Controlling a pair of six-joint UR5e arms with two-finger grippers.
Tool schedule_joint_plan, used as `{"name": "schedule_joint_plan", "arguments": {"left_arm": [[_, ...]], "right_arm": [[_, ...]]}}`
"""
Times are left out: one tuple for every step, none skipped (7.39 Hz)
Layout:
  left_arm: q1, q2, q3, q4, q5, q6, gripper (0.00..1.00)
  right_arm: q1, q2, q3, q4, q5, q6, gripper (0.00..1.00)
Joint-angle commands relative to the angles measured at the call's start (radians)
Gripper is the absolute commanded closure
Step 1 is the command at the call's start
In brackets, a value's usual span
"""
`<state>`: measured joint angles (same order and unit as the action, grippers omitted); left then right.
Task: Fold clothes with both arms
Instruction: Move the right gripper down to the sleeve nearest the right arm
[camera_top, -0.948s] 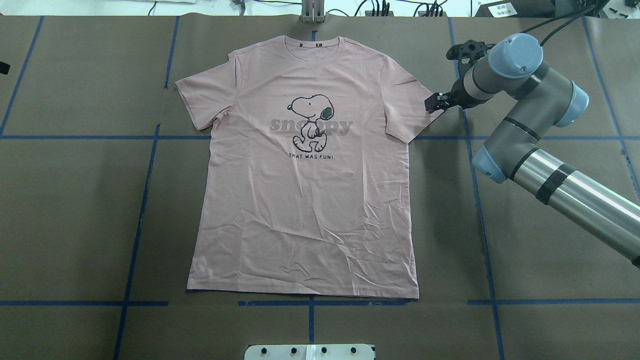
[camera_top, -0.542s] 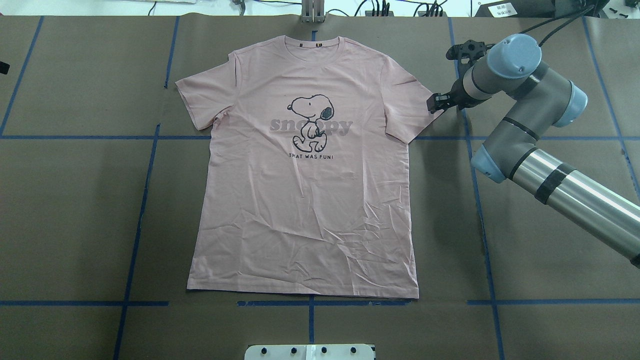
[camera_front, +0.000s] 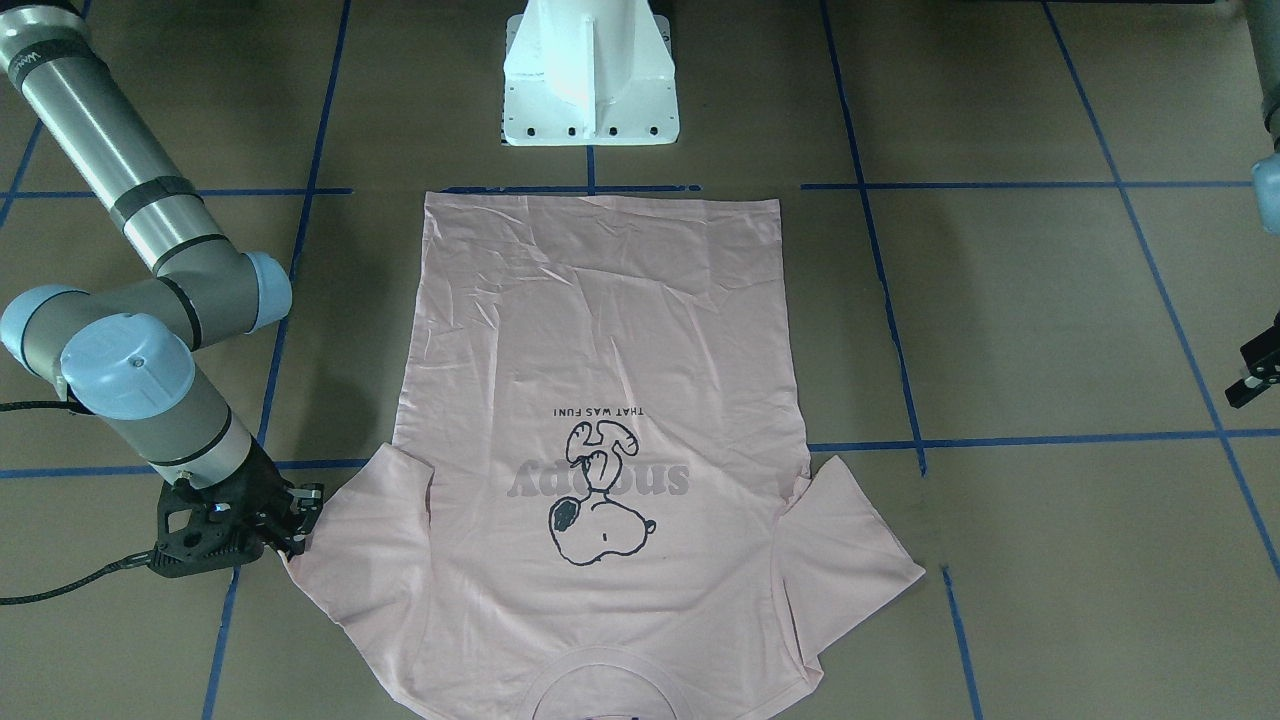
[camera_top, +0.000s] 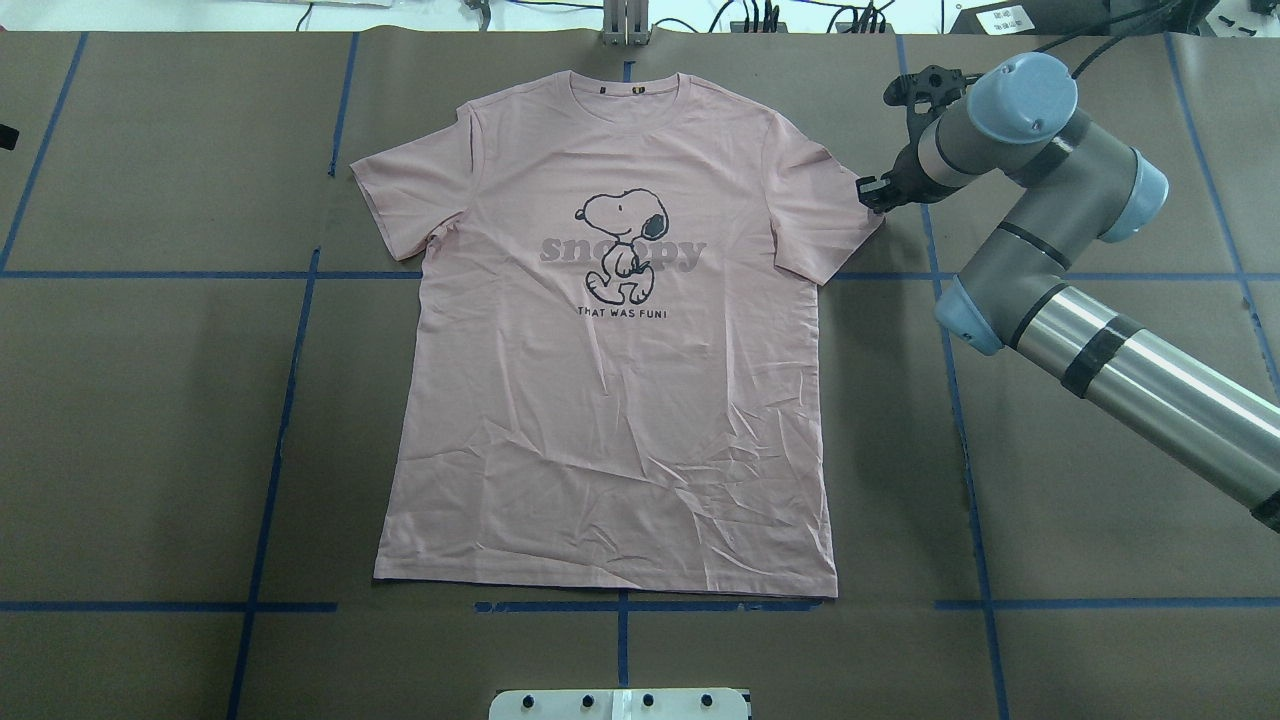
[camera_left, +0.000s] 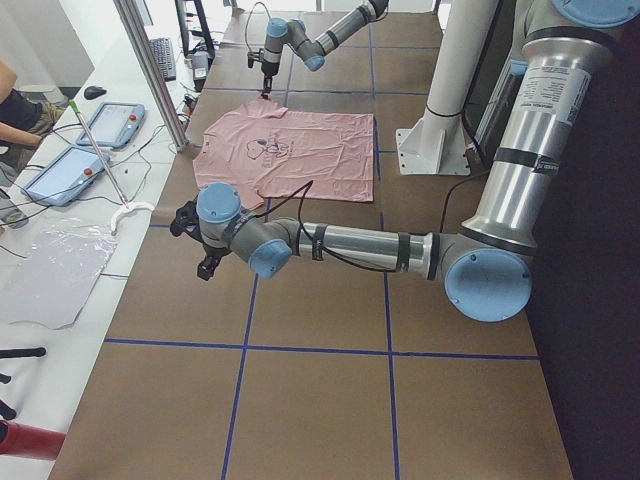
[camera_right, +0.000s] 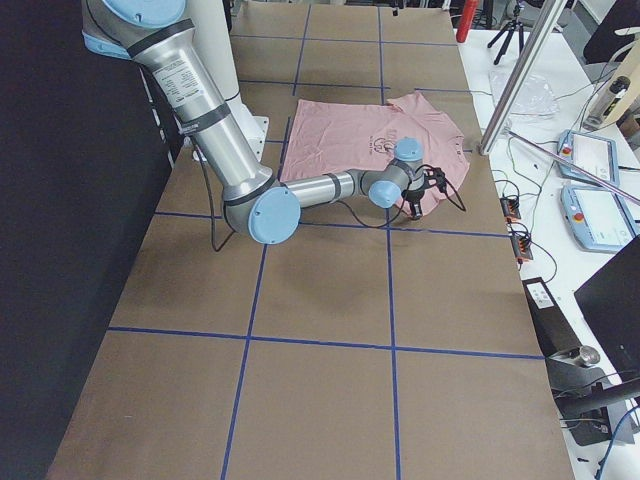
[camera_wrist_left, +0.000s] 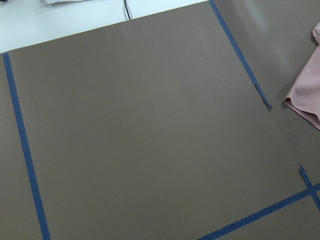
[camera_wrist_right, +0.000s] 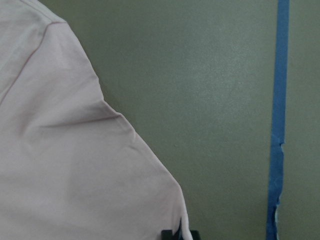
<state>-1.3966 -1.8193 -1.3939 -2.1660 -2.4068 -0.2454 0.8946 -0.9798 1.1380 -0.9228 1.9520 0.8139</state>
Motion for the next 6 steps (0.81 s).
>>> {"name": "schedule_joint_plan", "arguments": {"left_arm": [[-0.001,0.0,0.001,0.0,0.0,0.0,0.0],[0.001,0.0,0.001,0.0,0.0,0.0,0.0],[-0.001,0.0,-0.001,0.0,0.0,0.0,0.0],[-0.001,0.002,-0.001,0.0,0.0,0.002,0.0],[-0.001,0.002,-0.001,0.0,0.0,0.003,0.0],[-0.001,0.003,-0.001,0.0,-0.001,0.008,0.0]], "right_arm": [[0.003,0.004,0.052,0.004,0.008,0.004,1.0],[0.0,0.006,0.078,0.007,0.016,0.045,1.0],[-0.003,0.021,0.1,0.006,0.024,0.066,1.0],[-0.008,0.064,0.1,0.006,0.033,0.068,1.0],[-0.031,0.103,0.095,0.006,0.031,0.074,1.0],[-0.055,0.16,0.076,0.002,0.027,0.121,1.0]]}}
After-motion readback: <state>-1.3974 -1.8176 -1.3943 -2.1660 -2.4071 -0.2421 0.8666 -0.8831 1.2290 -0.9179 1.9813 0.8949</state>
